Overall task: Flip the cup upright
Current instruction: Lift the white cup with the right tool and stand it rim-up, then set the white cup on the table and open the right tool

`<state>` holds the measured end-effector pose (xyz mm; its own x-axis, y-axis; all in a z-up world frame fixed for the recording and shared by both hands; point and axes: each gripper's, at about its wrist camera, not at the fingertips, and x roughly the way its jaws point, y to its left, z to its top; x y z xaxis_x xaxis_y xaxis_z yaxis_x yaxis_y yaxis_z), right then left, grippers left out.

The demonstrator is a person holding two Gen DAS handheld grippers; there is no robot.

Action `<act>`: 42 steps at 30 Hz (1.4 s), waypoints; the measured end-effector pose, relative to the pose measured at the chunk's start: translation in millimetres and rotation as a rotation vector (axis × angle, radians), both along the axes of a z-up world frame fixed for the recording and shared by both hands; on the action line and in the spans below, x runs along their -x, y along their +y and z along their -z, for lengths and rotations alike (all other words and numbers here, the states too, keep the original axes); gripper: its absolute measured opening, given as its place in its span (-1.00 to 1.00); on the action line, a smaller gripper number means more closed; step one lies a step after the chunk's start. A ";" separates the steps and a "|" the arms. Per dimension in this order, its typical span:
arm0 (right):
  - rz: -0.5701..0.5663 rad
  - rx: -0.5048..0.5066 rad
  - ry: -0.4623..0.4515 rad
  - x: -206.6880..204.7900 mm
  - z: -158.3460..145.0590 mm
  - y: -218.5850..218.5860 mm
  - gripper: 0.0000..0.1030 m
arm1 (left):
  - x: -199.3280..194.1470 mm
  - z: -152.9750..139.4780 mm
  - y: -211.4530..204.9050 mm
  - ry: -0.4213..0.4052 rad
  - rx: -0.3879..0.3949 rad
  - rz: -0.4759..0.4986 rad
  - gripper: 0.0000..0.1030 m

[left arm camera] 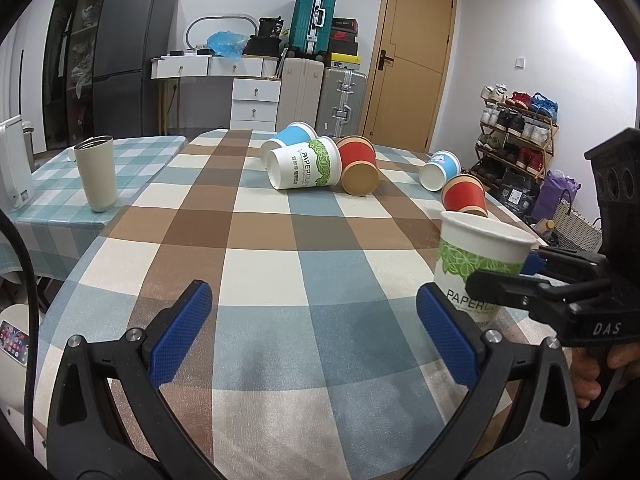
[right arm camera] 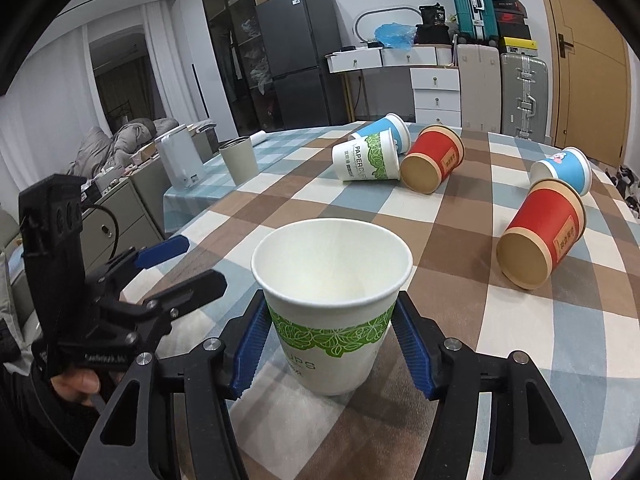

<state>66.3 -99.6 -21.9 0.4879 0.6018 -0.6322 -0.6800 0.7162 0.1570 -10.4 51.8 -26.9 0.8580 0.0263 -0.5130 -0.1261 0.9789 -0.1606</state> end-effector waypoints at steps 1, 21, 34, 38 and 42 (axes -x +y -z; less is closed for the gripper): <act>-0.007 0.006 -0.004 2.6 0.1 -0.8 0.21 | -0.2 0.1 0.0 0.000 0.000 0.000 0.98; -0.001 0.089 -0.139 13.8 7.1 19.2 0.20 | -1.9 -1.4 2.3 -0.004 -0.001 0.000 0.98; 0.043 -0.001 -0.132 8.7 -3.4 -5.7 0.84 | -9.0 -11.5 6.5 -0.048 0.018 0.025 0.98; 0.040 -0.063 -0.116 5.7 -4.8 -22.4 1.00 | -11.5 -11.0 5.8 -0.058 0.017 0.022 0.98; 0.032 -0.131 -0.161 9.6 -9.5 -40.9 1.00 | -15.9 -9.1 6.1 -0.060 0.002 0.027 0.98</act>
